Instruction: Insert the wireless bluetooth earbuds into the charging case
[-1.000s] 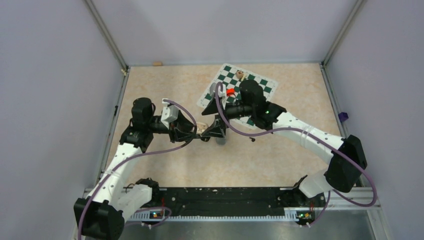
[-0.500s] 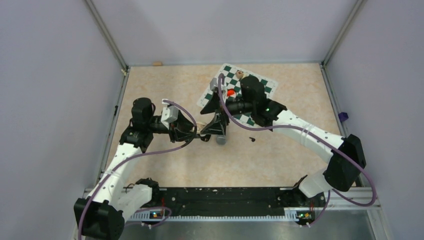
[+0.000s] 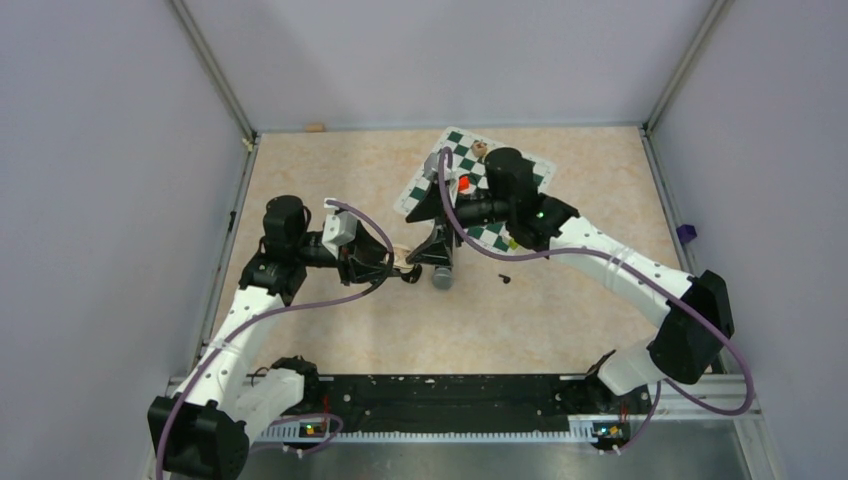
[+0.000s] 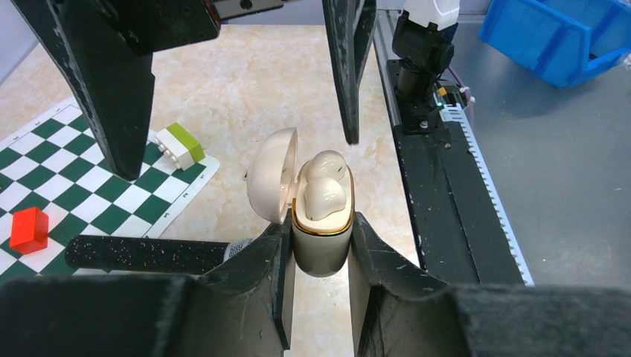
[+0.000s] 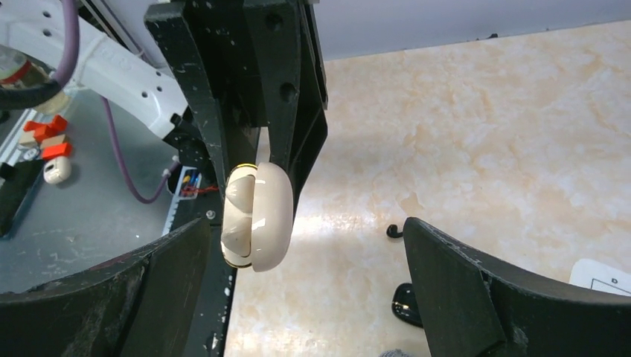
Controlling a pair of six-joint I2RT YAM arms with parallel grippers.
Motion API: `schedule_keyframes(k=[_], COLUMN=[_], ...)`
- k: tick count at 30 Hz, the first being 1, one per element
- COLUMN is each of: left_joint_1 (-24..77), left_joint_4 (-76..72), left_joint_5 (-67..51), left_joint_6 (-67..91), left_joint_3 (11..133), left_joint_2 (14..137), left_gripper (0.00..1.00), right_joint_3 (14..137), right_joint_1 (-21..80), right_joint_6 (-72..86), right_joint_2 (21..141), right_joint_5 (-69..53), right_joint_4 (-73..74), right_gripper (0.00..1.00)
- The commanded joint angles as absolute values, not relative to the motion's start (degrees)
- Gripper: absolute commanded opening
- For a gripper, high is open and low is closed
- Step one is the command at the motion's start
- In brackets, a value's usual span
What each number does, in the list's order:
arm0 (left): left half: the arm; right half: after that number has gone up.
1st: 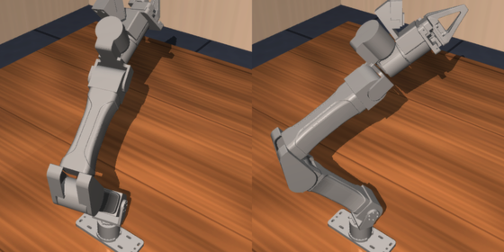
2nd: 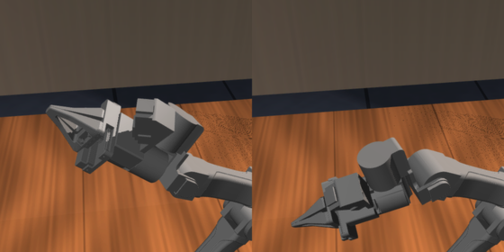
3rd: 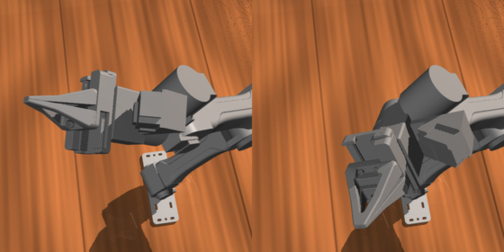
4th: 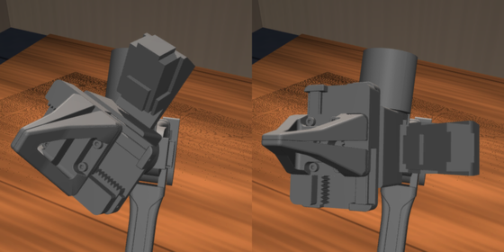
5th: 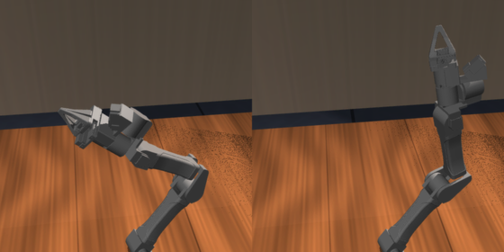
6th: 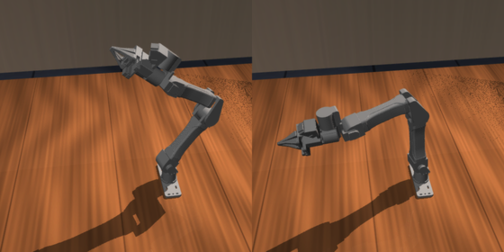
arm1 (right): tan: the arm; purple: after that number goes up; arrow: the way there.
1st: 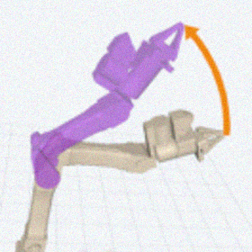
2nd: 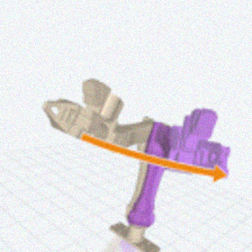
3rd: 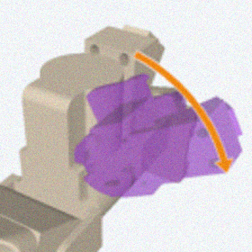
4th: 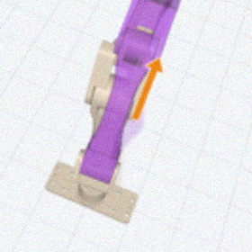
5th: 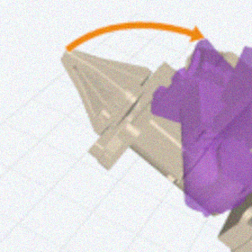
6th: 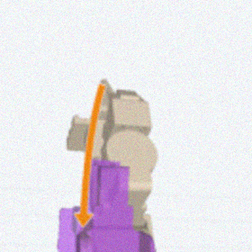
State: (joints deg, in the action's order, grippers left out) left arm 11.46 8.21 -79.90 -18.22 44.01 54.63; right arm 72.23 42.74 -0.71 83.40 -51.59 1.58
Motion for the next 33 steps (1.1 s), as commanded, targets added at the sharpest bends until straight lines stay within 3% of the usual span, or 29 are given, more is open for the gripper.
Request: schedule_keyframes(k=[1,11,24,28,33], left_joint_1=[11.34,11.34,11.08,10.81,10.72], left_joint_4=[8.24,8.54,4.36,0.64,5.7], left_joint_5=[-80.89,-79.66,-74.74,-66.88,-56.63], left_joint_6=[-19.48,-20.47,-16.32,-11.45,-14.29], left_joint_3=[44.47,43.96,43.29,43.61,46.96], left_joint_2=[54.23,54.06,54.31,55.01,57.33], left_gripper=[0.0,0.0,0.0,0.0,0.0], right_joint_3=[75.51,75.86,75.75,78.02,78.1], right_joint_1=[44.89,43.39,45.34,43.51,39.85], right_joint_6=[-8.85,-2.23,-5.2,-10.05,-22.36], right_joint_2=[82.87,81.99,81.01,79.4,73.34], right_joint_5=[-48.79,-71.6,-82.68,-69.3,-34.43], right_joint_4=[7.57,4.06,8.22,14.14,21.28], right_gripper=[0.99,0.99,0.99,0.99,0.99])
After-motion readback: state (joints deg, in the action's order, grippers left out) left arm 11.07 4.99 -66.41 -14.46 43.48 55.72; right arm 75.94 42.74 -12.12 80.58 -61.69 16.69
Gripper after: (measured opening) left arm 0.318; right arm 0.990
